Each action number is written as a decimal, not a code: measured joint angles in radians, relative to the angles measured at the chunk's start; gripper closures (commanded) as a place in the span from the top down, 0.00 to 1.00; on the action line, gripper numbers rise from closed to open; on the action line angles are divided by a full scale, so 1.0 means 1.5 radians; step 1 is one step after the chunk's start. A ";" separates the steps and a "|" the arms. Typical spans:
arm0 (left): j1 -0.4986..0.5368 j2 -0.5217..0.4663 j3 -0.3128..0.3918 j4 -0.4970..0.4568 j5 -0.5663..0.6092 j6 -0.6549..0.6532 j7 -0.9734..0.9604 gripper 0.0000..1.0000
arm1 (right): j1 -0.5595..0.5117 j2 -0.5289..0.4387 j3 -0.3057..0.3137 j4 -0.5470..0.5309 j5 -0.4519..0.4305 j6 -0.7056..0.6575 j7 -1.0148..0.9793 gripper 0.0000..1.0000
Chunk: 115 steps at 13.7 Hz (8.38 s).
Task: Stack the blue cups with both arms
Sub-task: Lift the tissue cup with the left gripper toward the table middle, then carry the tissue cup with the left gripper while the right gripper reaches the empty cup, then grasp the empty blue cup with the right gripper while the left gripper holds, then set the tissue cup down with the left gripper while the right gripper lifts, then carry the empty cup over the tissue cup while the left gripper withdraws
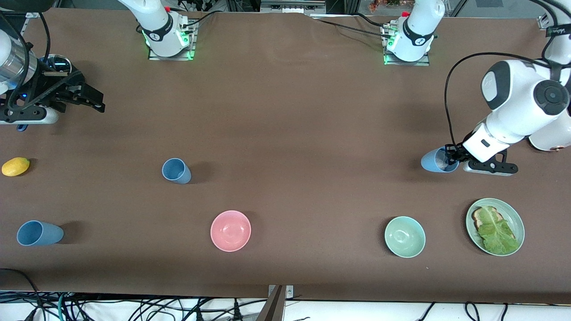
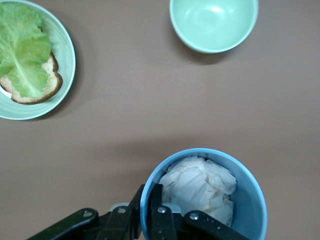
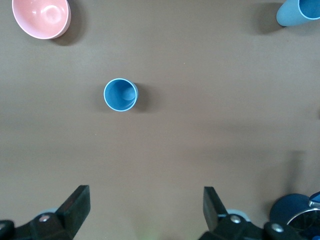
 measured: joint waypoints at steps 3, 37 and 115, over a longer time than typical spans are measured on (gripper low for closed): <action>0.000 0.000 -0.030 0.059 0.000 -0.075 -0.037 0.00 | 0.000 0.000 -0.001 -0.004 0.000 0.000 0.000 1.00; -0.438 0.288 -0.074 0.347 0.055 -0.106 -0.961 0.00 | 0.000 0.002 -0.004 -0.249 0.000 0.279 0.000 1.00; -0.282 0.122 0.035 0.545 0.086 -0.420 -0.498 1.00 | 0.324 0.315 0.031 0.149 0.026 0.197 0.495 0.00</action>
